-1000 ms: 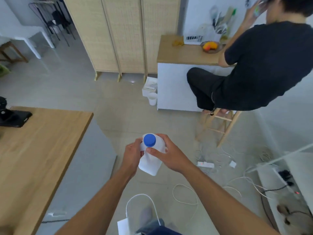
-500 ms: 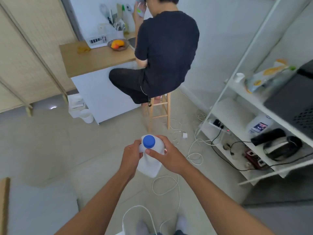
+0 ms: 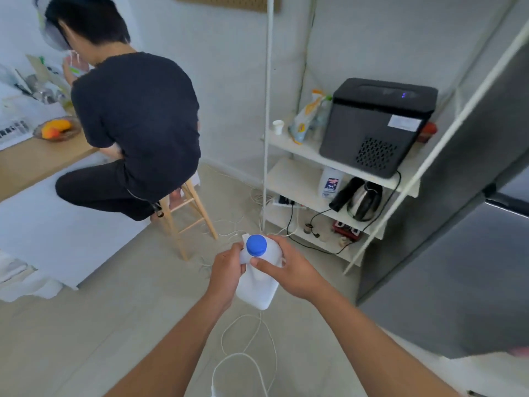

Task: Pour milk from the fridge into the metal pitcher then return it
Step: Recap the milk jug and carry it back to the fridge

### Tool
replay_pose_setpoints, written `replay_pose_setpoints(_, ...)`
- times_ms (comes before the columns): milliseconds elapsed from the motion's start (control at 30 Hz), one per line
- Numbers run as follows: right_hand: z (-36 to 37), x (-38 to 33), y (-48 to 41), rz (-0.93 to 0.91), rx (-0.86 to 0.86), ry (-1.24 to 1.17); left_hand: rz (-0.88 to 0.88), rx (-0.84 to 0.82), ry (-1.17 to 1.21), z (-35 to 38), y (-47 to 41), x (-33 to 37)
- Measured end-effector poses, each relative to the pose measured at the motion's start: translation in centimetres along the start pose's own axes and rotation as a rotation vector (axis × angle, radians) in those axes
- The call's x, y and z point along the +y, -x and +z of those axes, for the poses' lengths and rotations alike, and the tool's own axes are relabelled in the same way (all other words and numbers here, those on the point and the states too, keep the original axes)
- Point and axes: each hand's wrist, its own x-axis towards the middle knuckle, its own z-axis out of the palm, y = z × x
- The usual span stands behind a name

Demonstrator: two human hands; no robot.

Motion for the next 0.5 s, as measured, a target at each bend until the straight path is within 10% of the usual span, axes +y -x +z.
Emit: replay_pose_setpoints(500, -20.6, 8.2, 7.6, 0.083, 0.29, -0.034, 0.056, -0.292, -0.128, 24.4, 2.9, 2.2)
